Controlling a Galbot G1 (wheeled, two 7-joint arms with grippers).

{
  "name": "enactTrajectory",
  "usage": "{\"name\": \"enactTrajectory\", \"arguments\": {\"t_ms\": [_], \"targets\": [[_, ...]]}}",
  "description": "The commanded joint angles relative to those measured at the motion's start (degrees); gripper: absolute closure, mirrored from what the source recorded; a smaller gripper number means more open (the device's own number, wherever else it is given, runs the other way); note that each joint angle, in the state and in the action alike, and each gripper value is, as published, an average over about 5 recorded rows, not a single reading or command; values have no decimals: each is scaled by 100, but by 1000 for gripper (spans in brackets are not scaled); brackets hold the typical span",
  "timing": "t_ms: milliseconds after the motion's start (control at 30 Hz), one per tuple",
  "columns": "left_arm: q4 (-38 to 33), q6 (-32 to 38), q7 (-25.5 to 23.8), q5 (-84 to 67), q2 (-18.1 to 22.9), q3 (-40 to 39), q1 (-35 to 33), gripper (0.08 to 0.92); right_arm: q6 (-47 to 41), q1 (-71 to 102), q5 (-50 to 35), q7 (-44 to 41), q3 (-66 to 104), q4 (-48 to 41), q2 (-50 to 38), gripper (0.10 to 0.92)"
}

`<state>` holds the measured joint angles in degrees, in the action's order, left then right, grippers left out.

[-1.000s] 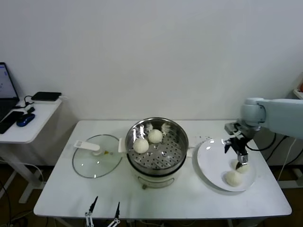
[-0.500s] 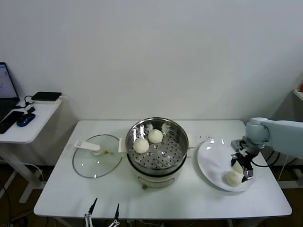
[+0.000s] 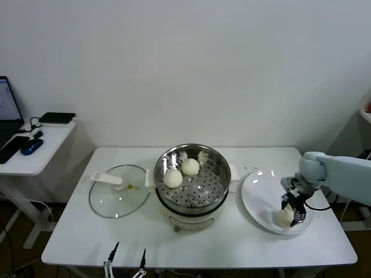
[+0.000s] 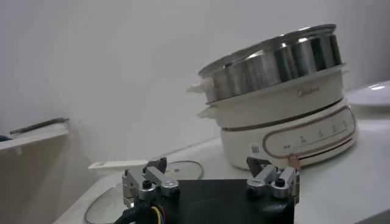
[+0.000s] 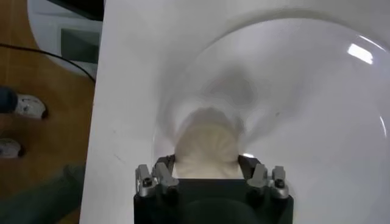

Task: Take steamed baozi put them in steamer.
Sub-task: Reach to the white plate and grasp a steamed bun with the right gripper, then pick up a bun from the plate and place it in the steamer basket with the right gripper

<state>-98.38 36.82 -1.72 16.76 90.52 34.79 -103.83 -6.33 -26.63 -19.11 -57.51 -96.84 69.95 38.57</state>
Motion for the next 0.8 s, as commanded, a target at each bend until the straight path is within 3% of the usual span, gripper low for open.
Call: {"name": "enactTrajectory", "arguments": {"t_ms": [33,233,467,800], "targets": [[-48,7,1,-10,0,3,-17,177,17,12,30,-14,53,8,-48,384],[-83,18,-1,-12,-17,8,-50,177,332,-1245,-308,-151,-746,423,27,397],[-69,2,-7,-9,-17,-43,-17,177,1488,-2924,-650,-277,-1361,792,545,397],[-94,-39,-13,-94,-42,-160,-28,177,2608,-4228,418,588,-1216,2369,1287,397]]}}
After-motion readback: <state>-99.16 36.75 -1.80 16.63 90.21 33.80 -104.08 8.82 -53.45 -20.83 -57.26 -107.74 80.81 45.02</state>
